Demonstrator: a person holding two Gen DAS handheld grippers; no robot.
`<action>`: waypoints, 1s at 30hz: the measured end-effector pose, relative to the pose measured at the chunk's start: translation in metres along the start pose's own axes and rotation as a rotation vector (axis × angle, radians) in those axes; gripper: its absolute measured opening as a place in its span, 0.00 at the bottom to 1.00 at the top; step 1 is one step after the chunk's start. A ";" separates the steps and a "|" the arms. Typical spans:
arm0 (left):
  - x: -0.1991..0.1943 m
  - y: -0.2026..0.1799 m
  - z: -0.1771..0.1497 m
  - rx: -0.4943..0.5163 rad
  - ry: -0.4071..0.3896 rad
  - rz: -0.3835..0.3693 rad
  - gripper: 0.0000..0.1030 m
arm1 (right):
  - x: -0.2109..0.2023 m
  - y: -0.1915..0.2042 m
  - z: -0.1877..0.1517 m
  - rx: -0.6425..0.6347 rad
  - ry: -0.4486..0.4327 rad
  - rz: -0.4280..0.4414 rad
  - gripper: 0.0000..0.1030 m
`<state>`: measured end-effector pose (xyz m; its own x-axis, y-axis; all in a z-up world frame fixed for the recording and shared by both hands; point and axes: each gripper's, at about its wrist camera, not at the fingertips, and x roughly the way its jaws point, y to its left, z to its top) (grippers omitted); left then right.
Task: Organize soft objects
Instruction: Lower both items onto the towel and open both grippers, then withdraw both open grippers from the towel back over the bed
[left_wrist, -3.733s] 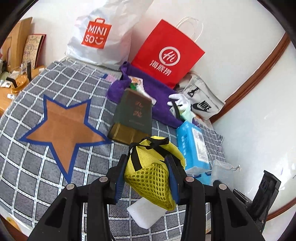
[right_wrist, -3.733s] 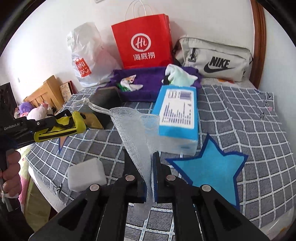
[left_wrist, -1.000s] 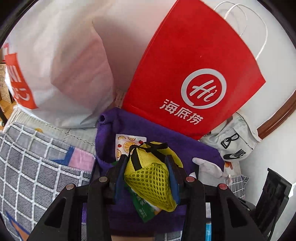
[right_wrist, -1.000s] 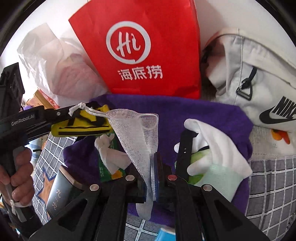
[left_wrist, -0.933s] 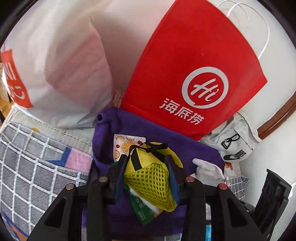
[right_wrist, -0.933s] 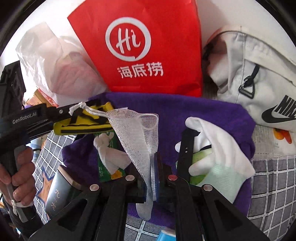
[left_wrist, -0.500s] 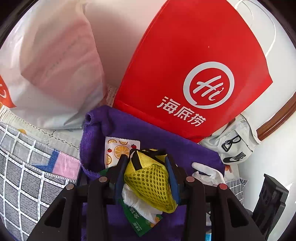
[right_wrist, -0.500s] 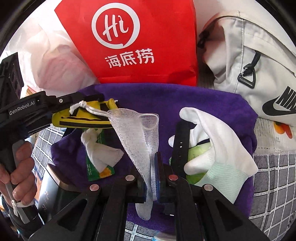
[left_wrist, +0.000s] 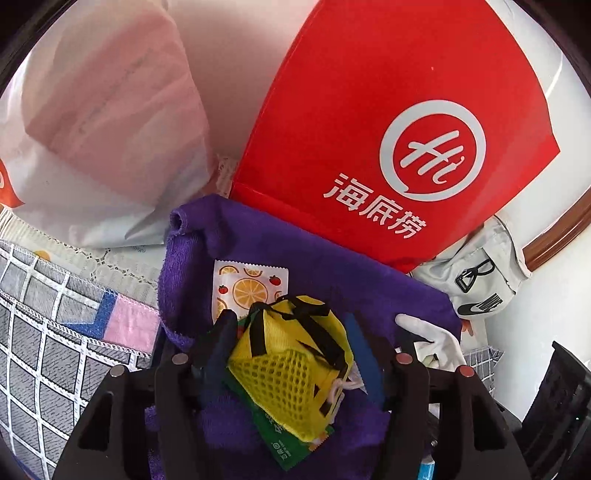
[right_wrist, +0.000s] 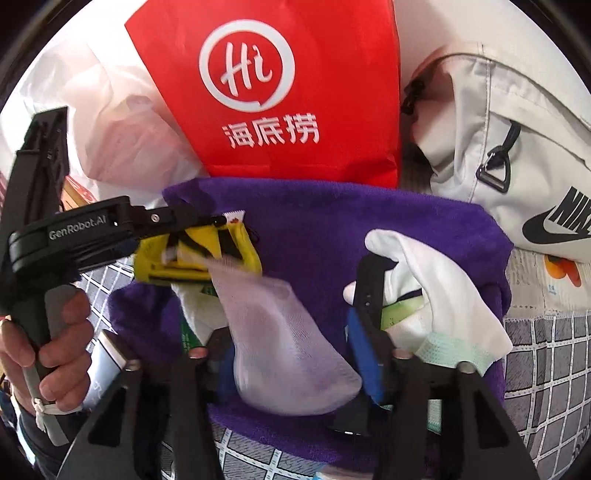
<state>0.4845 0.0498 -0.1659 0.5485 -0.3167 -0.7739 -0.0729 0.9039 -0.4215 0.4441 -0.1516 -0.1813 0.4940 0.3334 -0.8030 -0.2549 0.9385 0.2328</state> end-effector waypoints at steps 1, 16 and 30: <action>-0.001 0.001 0.001 -0.005 0.003 0.002 0.59 | -0.001 0.000 0.000 0.000 -0.003 0.004 0.63; -0.015 0.008 0.004 -0.041 0.002 -0.034 0.67 | -0.032 -0.026 0.007 0.069 -0.105 -0.011 0.63; -0.030 -0.004 0.004 -0.016 -0.026 -0.025 0.67 | -0.073 -0.052 0.010 0.116 -0.197 -0.044 0.63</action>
<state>0.4717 0.0573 -0.1390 0.5716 -0.3314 -0.7506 -0.0717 0.8911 -0.4480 0.4297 -0.2236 -0.1288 0.6580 0.2921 -0.6941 -0.1377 0.9528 0.2705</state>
